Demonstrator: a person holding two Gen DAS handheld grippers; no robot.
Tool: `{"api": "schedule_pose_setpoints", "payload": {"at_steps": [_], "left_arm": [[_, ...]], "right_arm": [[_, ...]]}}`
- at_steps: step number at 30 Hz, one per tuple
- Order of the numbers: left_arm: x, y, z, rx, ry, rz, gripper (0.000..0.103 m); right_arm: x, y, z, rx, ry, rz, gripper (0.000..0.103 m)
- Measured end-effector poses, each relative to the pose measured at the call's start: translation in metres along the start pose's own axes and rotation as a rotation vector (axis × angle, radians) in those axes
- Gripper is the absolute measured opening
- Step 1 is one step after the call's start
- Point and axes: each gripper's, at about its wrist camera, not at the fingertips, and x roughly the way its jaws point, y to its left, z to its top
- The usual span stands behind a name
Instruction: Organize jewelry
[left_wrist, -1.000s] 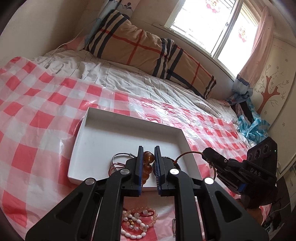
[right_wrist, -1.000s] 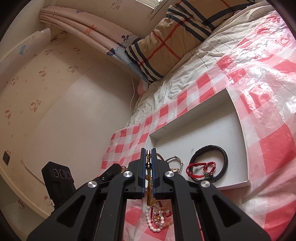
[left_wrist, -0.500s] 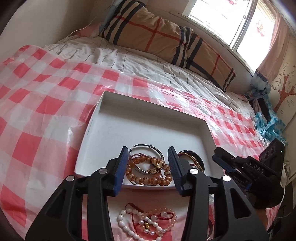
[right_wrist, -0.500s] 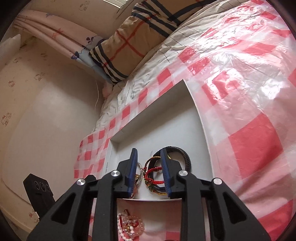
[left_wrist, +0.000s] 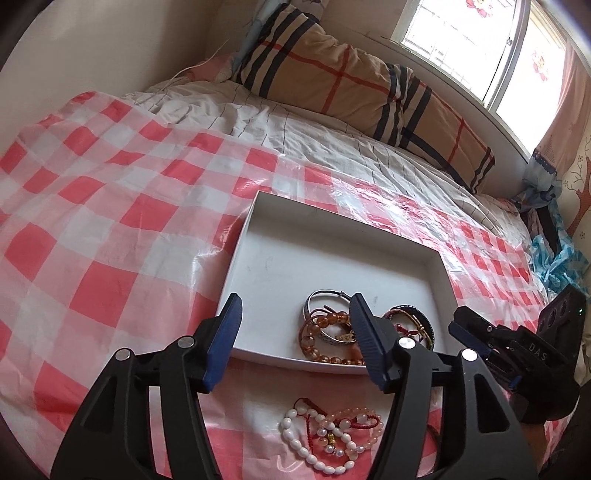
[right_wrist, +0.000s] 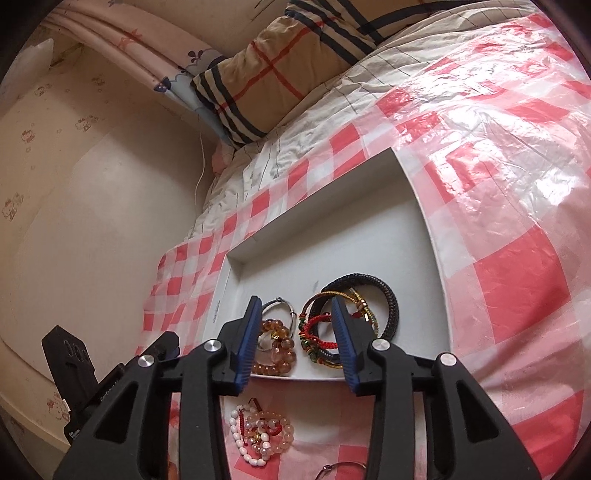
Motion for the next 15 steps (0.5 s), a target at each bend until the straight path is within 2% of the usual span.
{"api": "schedule_pose_setpoints", "payload": {"at_steps": [3, 8, 10, 15], "left_arm": [[-0.004, 0.000, -0.003, 0.032, 0.017, 0.024, 0.059], [-0.006, -0.008, -0.012, 0.144, 0.075, 0.042, 0.059], [-0.007, -0.010, -0.016, 0.186, 0.087, 0.076, 0.059], [-0.014, -0.001, -0.017, 0.186, 0.116, 0.095, 0.059]], "right_arm": [[0.006, 0.019, -0.008, -0.098, 0.084, -0.009, 0.039], [0.025, 0.046, -0.043, -0.313, 0.306, -0.079, 0.039], [0.032, 0.051, -0.054, -0.366, 0.340, -0.109, 0.039], [0.052, 0.063, -0.076, -0.469, 0.380, -0.156, 0.039]]}}
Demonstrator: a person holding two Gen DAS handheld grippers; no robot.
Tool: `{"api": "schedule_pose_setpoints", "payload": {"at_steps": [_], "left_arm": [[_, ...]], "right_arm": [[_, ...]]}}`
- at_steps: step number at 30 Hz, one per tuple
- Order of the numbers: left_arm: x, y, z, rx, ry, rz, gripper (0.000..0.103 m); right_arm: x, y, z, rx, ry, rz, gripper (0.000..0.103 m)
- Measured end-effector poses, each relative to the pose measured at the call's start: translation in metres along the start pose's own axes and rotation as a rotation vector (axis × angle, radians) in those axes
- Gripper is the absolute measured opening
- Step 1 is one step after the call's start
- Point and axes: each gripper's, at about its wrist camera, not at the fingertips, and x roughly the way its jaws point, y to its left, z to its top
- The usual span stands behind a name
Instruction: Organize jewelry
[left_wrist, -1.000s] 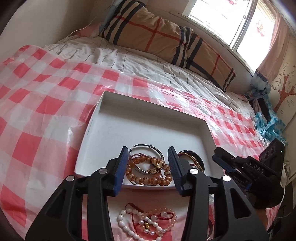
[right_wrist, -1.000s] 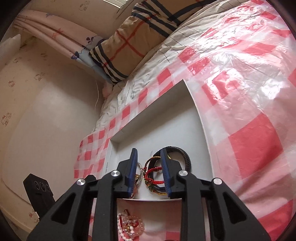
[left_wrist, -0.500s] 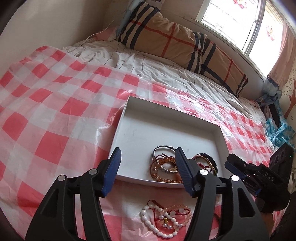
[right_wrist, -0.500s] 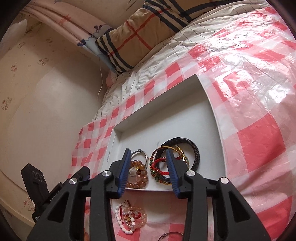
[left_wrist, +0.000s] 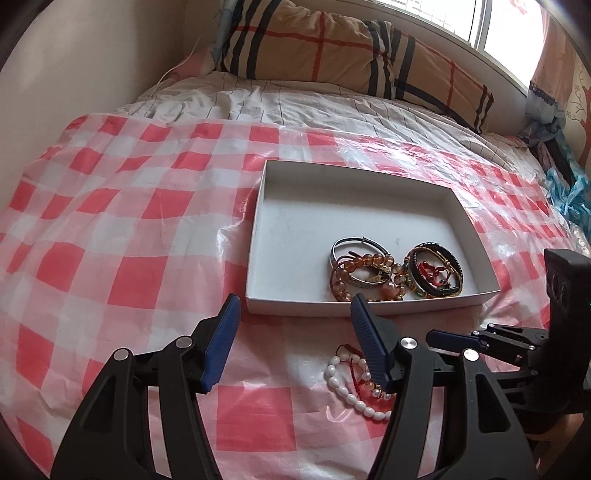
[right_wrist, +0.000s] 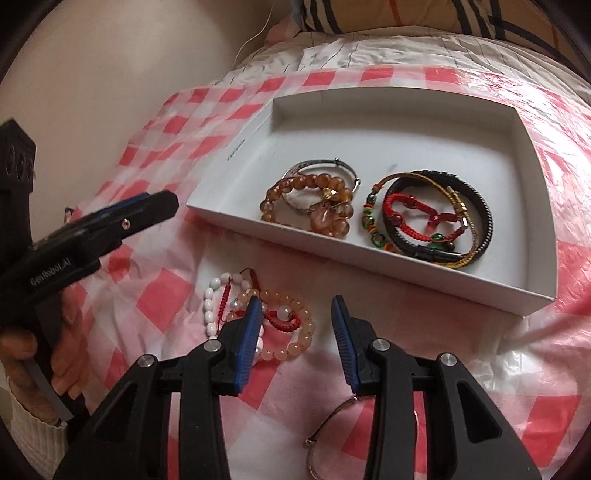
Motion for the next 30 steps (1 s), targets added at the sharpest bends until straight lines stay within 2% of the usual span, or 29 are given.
{"api": "schedule_pose_setpoints", "payload": {"at_steps": [4, 8, 11, 18, 24, 25, 26, 27, 28, 30], "left_arm": [[-0.001, 0.000, -0.004, 0.031, 0.029, 0.004, 0.059], [0.001, -0.002, -0.011, 0.086, 0.060, 0.040, 0.059], [0.001, 0.002, -0.013, 0.094, 0.072, 0.051, 0.059], [0.006, 0.010, -0.013, 0.079, 0.097, 0.055, 0.059], [0.012, -0.001, -0.016, 0.118, 0.115, 0.049, 0.060], [0.013, -0.002, -0.016, 0.121, 0.117, 0.049, 0.060], [0.014, -0.003, -0.016, 0.123, 0.118, 0.049, 0.061], [0.014, -0.004, -0.016, 0.122, 0.117, 0.049, 0.061], [0.014, -0.004, -0.016, 0.120, 0.116, 0.049, 0.062], [0.015, -0.004, -0.015, 0.115, 0.116, 0.050, 0.063]], "right_arm": [[0.007, 0.014, -0.003, -0.075, 0.009, -0.038, 0.037], [0.008, 0.021, -0.005, -0.123, 0.020, -0.062, 0.016], [0.006, 0.020, -0.008, -0.153, 0.041, -0.064, 0.011], [-0.015, 0.014, -0.012, -0.202, 0.062, -0.048, 0.007], [-0.031, -0.004, -0.014, -0.172, 0.047, -0.046, 0.008], [-0.032, -0.004, -0.014, -0.173, 0.029, -0.039, 0.015], [-0.033, -0.001, -0.014, -0.177, 0.014, -0.035, 0.040], [-0.033, 0.003, -0.013, -0.185, -0.008, -0.035, 0.051], [-0.032, 0.007, -0.013, -0.190, -0.028, -0.029, 0.057], [-0.023, 0.014, -0.013, -0.197, -0.009, -0.008, 0.057]]}}
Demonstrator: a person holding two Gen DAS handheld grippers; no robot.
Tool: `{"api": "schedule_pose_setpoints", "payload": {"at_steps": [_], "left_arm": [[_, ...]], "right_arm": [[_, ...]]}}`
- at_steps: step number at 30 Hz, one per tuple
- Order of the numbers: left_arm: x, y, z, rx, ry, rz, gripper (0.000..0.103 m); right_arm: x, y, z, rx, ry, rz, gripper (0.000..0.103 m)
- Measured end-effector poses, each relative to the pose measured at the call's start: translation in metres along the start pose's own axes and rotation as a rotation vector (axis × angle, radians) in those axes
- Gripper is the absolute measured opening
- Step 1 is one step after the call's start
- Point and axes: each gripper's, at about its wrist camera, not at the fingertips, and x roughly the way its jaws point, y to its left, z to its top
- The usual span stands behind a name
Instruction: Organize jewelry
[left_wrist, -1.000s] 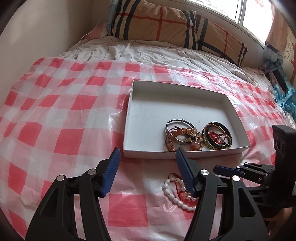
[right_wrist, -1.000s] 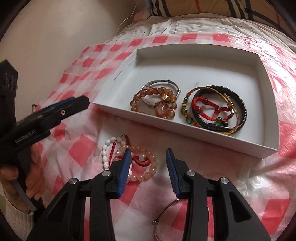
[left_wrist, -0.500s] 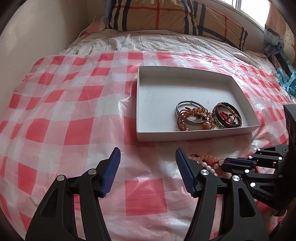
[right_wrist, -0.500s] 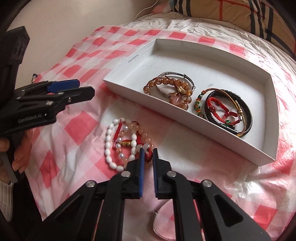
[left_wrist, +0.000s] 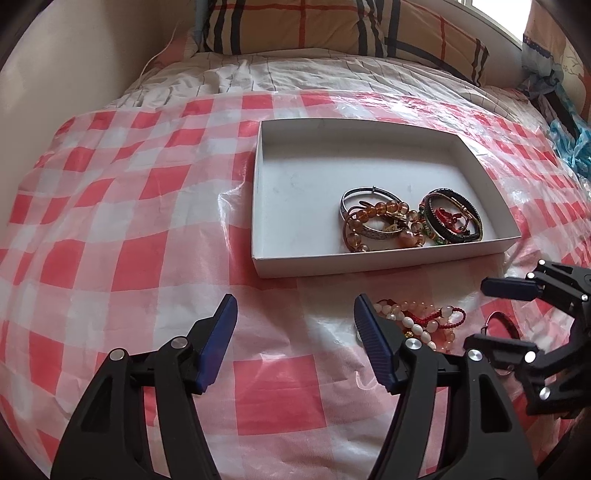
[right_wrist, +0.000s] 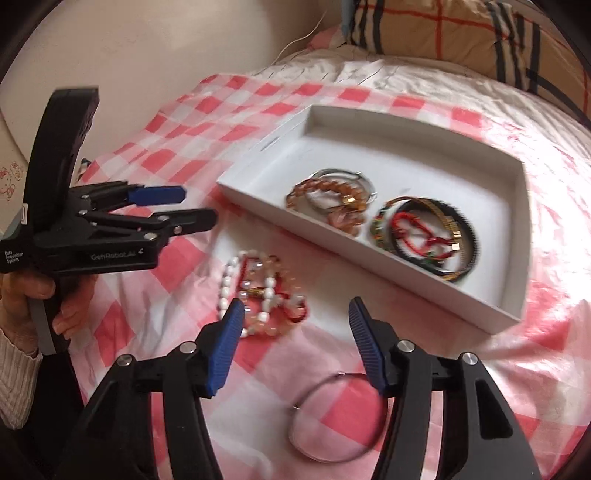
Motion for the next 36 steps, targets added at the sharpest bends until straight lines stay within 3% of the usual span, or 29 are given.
{"api": "schedule_pose_setpoints", "payload": {"at_steps": [2, 3, 5, 6, 7, 12, 16, 19, 21, 23, 26, 36], "left_arm": [[0.000, 0.000, 0.001, -0.003, -0.001, 0.003, 0.064], [0.000, 0.000, 0.001, -0.005, -0.001, 0.003, 0.064], [0.001, 0.002, 0.001, -0.009, -0.002, 0.005, 0.064], [0.001, 0.002, 0.001, -0.012, -0.001, 0.006, 0.064], [0.001, 0.003, 0.001, -0.016, 0.001, 0.006, 0.065], [0.001, 0.007, 0.002, -0.032, 0.004, 0.001, 0.065], [0.002, 0.013, 0.003, -0.063, 0.007, -0.007, 0.066], [0.002, 0.017, 0.004, -0.089, 0.009, -0.016, 0.066], [0.003, 0.020, 0.004, -0.101, 0.011, -0.016, 0.066], [0.003, 0.020, 0.004, -0.105, 0.012, -0.015, 0.066], [0.004, 0.020, 0.004, -0.101, 0.012, -0.012, 0.066], [0.005, 0.022, 0.004, -0.104, 0.017, -0.010, 0.067]], "right_arm": [[0.014, 0.004, -0.001, -0.002, 0.041, -0.020, 0.056], [0.021, 0.004, -0.002, -0.001, 0.066, -0.033, 0.051], [0.024, 0.002, -0.002, 0.019, 0.073, -0.016, 0.024], [0.021, 0.000, 0.000, 0.030, 0.059, -0.008, 0.020], [0.017, -0.001, 0.000, 0.034, 0.042, -0.004, 0.009], [0.014, -0.021, 0.001, 0.142, 0.031, 0.036, 0.011], [0.015, -0.030, 0.001, 0.202, 0.025, 0.102, 0.036], [0.019, -0.031, 0.002, 0.224, 0.023, 0.142, 0.037], [0.024, -0.031, 0.003, 0.235, 0.023, 0.148, 0.033], [0.028, -0.028, 0.004, 0.237, 0.028, 0.134, 0.010], [0.023, -0.024, 0.006, 0.218, 0.006, 0.144, 0.004], [-0.023, -0.025, 0.012, 0.218, -0.177, 0.309, 0.004]]}}
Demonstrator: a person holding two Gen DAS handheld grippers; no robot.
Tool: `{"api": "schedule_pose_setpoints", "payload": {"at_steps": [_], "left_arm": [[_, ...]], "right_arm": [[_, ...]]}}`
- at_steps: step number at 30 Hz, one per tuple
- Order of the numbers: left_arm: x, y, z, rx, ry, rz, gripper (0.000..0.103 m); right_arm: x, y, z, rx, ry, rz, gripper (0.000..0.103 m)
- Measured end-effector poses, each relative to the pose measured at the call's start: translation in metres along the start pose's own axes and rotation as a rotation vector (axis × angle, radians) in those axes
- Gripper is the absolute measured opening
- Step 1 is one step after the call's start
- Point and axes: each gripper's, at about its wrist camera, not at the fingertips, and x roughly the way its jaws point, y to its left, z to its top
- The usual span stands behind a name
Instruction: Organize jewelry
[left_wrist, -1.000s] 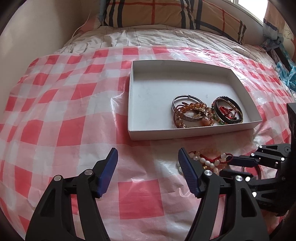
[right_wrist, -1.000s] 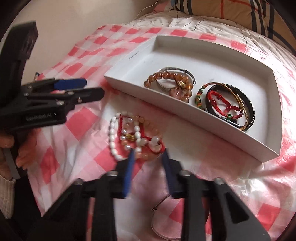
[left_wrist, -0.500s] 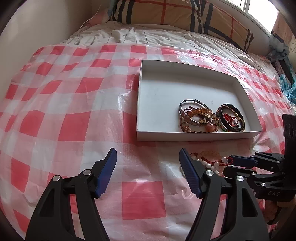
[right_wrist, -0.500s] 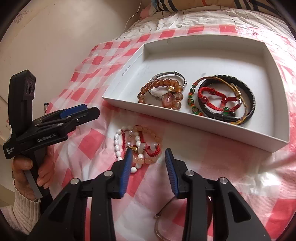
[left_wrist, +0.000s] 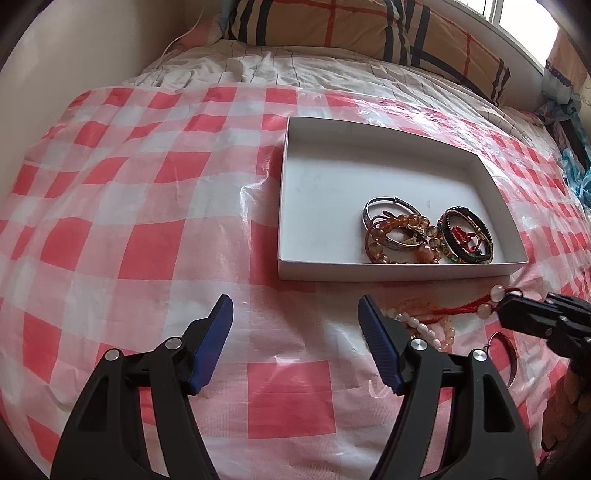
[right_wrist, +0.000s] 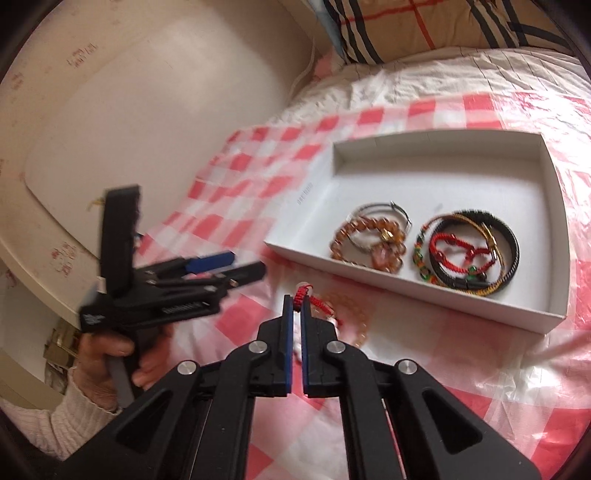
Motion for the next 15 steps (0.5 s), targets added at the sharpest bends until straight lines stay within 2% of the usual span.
{"api": "schedule_pose_setpoints", "payload": {"at_steps": [5, 15], "left_arm": [[0.002, -0.005, -0.001, 0.025, 0.006, -0.006, 0.067], [0.013, -0.057, -0.009, 0.230, 0.005, -0.040, 0.068]], "right_arm": [[-0.023, 0.005, 0.008, 0.001, -0.096, 0.098, 0.004], [-0.042, -0.003, 0.014, 0.030, -0.151, 0.110, 0.004]]}}
